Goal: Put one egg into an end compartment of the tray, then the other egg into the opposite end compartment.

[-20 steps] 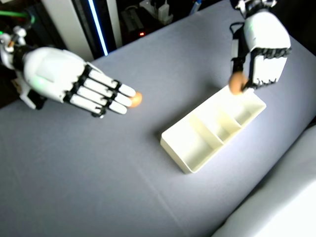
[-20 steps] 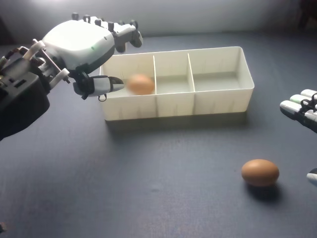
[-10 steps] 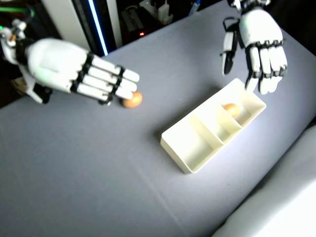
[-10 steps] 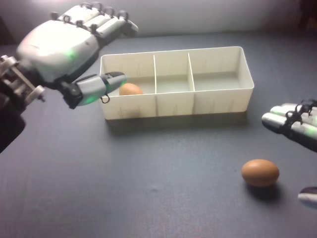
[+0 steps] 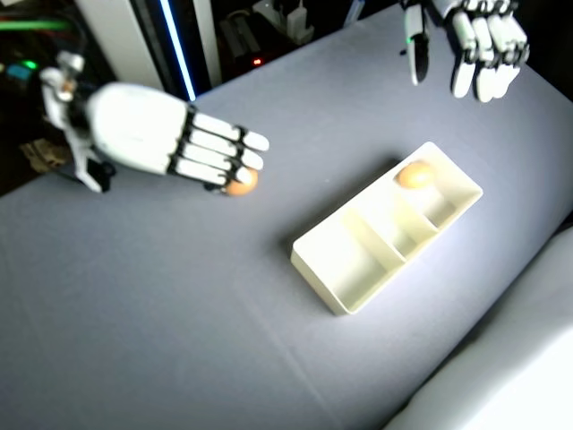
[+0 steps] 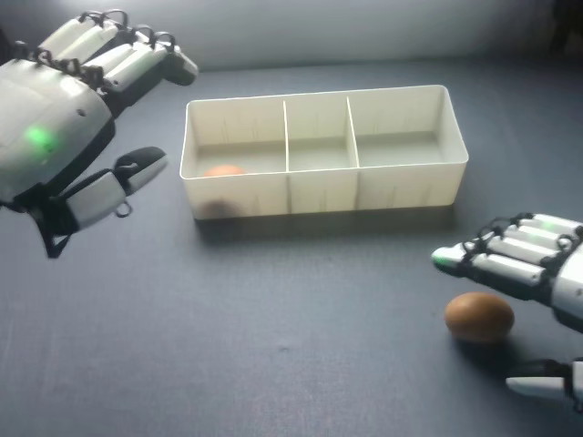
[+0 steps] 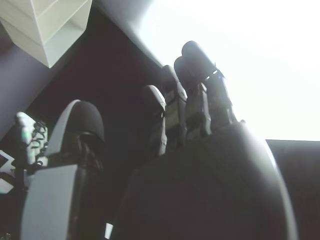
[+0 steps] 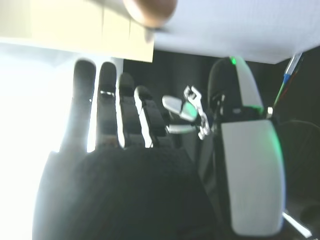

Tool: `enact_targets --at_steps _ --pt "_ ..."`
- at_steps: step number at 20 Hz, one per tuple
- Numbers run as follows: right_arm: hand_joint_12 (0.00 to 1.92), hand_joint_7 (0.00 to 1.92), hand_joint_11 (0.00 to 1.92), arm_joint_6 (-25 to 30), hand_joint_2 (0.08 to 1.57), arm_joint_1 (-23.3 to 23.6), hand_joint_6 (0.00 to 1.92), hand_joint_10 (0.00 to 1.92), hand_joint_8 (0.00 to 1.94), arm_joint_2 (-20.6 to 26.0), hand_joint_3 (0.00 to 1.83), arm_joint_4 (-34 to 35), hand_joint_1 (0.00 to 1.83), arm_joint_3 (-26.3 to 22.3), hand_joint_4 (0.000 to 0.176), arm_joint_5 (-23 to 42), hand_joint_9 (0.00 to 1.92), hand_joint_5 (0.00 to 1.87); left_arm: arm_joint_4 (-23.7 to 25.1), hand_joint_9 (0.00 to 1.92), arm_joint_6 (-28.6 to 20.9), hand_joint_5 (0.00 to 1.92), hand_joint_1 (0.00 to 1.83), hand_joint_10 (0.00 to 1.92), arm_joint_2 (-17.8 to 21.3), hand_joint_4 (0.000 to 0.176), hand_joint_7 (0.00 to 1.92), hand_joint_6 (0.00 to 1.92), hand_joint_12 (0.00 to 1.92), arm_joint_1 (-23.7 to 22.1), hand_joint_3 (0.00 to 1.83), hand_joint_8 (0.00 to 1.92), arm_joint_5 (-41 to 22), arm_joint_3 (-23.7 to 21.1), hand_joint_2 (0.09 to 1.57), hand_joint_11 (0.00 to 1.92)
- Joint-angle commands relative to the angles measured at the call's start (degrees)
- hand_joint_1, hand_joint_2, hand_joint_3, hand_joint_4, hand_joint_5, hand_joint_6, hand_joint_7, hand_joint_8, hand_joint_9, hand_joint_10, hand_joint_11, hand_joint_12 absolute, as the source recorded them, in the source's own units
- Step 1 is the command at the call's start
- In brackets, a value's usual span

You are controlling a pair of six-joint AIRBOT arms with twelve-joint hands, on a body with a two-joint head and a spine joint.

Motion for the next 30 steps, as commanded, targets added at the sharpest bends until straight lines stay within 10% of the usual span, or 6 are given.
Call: enact_targets --at_steps 1,11,12,13,25,30 --pt "1.92 0.0 0.0 -1.4 1.17 1.4 0.25 0.72 0.55 -0.7 0.0 0.1 0.75 0.5 0.0 2.7 0.0 0.0 0.4 0.02 0.0 0.18 0.91 0.76 1.0 0.0 0.28 0.7 1.39 0.6 0.0 0.25 -9.3 -0.6 1.39 0.0" --pt "1.92 0.59 0.0 -5.4 1.2 3.9 0.44 1.49 0.91 -4.8 0.01 3.4 1.02 4.1 0.0 -4.5 0.21 0.39 -0.7 0.31 -0.2 0.33 0.75 0.23 2.6 0.0 0.42 0.31 1.31 5.2 0.0 0.0 -15.8 -2.7 1.41 0.0" --pt "1.92 0.87 0.07 -5.3 1.22 4.0 1.16 1.36 1.16 -5.3 0.0 3.8 1.18 4.7 0.0 -4.8 0.51 0.58 -0.8 0.33 -0.2 0.34 0.75 0.18 2.6 0.0 0.41 0.26 1.32 5.3 0.0 0.0 -15.8 -2.7 1.41 0.0" --pt "1.89 0.93 0.17 -5.3 1.2 4.1 1.22 1.3 1.24 -5.5 0.0 4.1 1.22 4.8 0.0 -4.8 0.66 0.68 -1.0 0.36 -0.3 0.36 0.74 0.15 2.6 0.0 0.42 0.21 1.34 5.4 0.0 0.0 -15.8 -2.7 1.41 0.0" --pt "1.92 0.78 0.96 -4.0 1.28 7.3 1.29 1.87 1.64 1.2 0.0 -0.3 1.19 0.0 0.0 8.5 0.94 0.62 -2.1 0.39 -0.5 0.45 0.66 0.25 2.8 0.0 0.5 0.13 1.47 7.5 0.0 0.01 -16.1 -2.8 1.42 0.0" --pt "1.91 0.78 0.71 -4.2 1.25 14.3 1.37 1.63 1.38 1.1 0.0 -0.6 1.3 2.5 0.0 8.5 0.74 0.63 -2.4 0.35 -0.6 0.51 0.7 0.39 2.7 0.0 0.55 0.1 1.4 8.2 0.0 0.01 -15.6 -2.8 1.41 0.0"
